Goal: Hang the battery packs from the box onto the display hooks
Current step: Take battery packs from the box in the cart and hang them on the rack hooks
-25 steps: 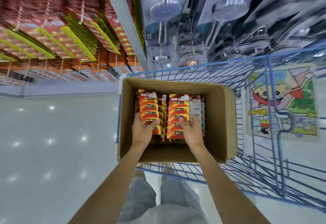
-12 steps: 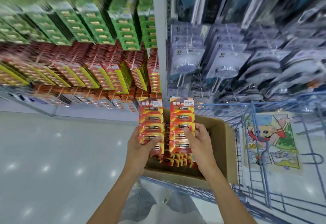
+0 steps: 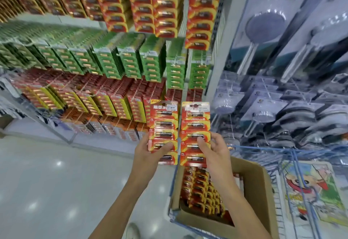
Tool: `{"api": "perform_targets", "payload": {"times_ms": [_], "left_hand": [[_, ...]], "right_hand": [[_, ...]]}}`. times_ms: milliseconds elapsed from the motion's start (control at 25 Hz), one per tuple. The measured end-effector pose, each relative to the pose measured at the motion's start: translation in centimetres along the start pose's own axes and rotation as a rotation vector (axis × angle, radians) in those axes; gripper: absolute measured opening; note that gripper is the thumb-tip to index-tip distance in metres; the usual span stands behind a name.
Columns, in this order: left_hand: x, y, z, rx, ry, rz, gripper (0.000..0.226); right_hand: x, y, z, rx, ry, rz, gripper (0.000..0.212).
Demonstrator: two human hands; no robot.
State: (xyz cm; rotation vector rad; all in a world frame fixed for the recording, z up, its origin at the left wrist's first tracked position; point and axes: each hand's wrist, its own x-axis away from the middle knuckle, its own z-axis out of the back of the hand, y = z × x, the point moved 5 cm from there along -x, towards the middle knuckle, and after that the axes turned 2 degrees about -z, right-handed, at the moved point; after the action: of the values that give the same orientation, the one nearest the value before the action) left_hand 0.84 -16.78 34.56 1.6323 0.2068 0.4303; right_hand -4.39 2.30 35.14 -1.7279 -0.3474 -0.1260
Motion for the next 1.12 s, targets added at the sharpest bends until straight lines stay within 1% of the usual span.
{"api": "perform_targets", "payload": {"times_ms": [200, 360, 520, 600, 640, 720, 800, 880, 920, 1040, 1120], "left_hand": [[-4.0, 4.8, 7.3, 0.099, 0.000, -0.046, 0.024], [-7.8, 7.7, 12.9, 0.119, -0.066, -0.080, 0.031], [-11.7, 11.0, 17.2, 0.093, -0.139, -0.152, 0.028], [-13.2, 13.1, 18.7, 0.070, -0.173, -0.200, 0.041], [-13.9, 14.0, 19.2, 0.071, -0.181, -0.217, 0.046], [-15.3, 15.6, 19.8, 0.093, -0.200, -0.235, 0.045], [-16.6, 17.1, 19.8, 0.112, -0.234, -0.251, 0.048], [-18.1, 18.4, 19.6, 0.102, -0.263, -0.281, 0.054], [-18.8, 19.0, 19.5, 0.097, -0.269, -0.290, 0.053], [-21.2, 21.1, 18.8, 0.084, -0.266, -0.323, 0.042], [-23.0, 22.6, 18.4, 0.080, -0.246, -0.341, 0.039]], "right_hand": [[-1.0, -3.1, -8.5, -0.035, 0.024, 0.075, 0.027], [-2.5, -4.8, -14.9, 0.001, 0.062, 0.152, 0.026], [-3.4, -6.8, -19.5, 0.010, 0.049, 0.238, 0.023], [-3.7, -7.8, -21.3, -0.003, 0.047, 0.272, 0.024], [-4.0, -8.2, -21.9, -0.005, 0.053, 0.282, 0.025], [-4.8, -9.1, -23.0, 0.008, 0.068, 0.287, 0.023], [-5.8, -10.0, -23.9, -0.007, 0.055, 0.279, 0.018], [-7.0, -11.1, -24.7, -0.030, 0.035, 0.280, 0.017], [-7.6, -11.8, -25.1, -0.034, 0.035, 0.292, 0.020], [-9.9, -14.4, -25.9, -0.025, 0.048, 0.366, 0.031], [-11.6, -16.2, -26.2, -0.014, 0.048, 0.417, 0.034]]}}
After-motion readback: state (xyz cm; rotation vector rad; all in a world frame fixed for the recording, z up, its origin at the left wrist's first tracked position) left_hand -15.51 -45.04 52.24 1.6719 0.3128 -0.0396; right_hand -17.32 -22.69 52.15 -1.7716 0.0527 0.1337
